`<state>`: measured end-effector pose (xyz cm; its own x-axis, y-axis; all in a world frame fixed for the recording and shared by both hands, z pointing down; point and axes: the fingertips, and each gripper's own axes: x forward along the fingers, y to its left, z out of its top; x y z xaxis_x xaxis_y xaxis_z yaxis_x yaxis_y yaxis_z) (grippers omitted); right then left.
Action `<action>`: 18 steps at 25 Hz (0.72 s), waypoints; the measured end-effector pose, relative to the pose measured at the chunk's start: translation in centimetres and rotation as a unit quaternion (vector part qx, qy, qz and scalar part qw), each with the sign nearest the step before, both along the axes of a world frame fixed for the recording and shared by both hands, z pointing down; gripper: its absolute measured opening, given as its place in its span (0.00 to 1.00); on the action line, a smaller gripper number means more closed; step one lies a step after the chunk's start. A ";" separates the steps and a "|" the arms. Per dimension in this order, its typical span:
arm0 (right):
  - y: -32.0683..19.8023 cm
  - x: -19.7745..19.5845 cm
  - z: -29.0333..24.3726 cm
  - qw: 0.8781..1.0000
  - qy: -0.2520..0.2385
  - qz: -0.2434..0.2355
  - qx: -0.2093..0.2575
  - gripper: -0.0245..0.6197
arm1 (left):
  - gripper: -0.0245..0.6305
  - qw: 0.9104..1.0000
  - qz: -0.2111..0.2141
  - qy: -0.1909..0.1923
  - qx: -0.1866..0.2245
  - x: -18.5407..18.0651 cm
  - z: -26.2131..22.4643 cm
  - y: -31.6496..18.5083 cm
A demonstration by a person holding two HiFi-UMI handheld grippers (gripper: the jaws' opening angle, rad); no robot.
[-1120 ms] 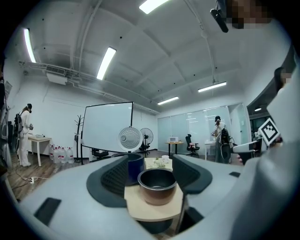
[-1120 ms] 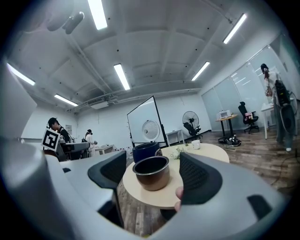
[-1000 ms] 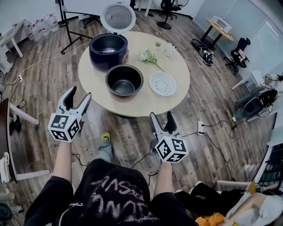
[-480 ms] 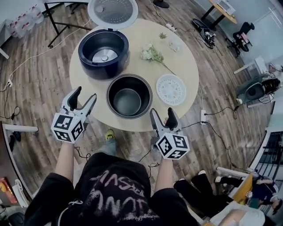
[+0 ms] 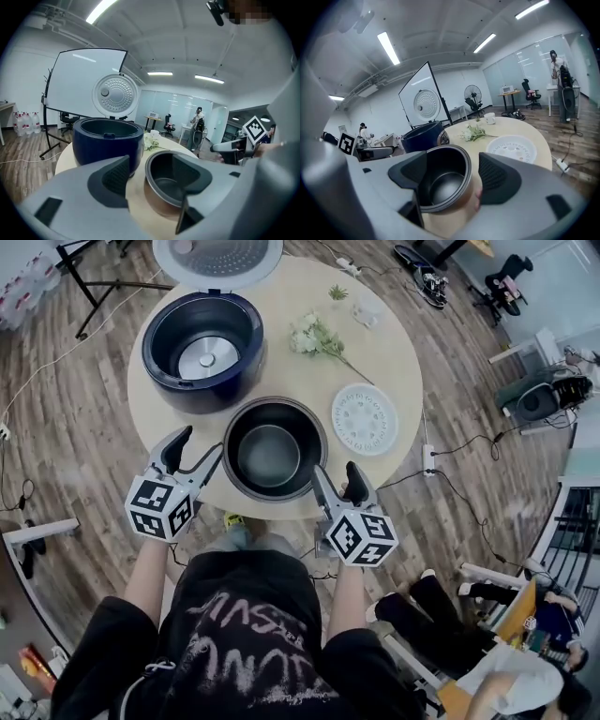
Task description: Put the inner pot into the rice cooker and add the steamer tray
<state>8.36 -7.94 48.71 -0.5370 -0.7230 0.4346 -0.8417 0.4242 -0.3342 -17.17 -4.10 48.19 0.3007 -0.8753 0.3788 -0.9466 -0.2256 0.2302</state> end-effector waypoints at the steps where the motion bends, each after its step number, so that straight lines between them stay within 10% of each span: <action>1: 0.0 0.0 0.4 1.000 0.002 0.000 -0.006 0.58 | 0.48 1.000 0.002 0.000 -0.005 0.2 0.4 -0.2; 18: -2.6 -0.6 6.6 0.993 0.001 -0.050 -0.105 0.50 | 0.48 0.995 0.003 0.003 -0.099 3.5 6.7 -2.9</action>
<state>7.71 -10.54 55.27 -0.5999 -0.5598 0.5716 -0.8000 0.4263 -0.4221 -13.71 -7.02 54.85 0.3081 -0.7817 0.5422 -0.9440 -0.1802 0.2765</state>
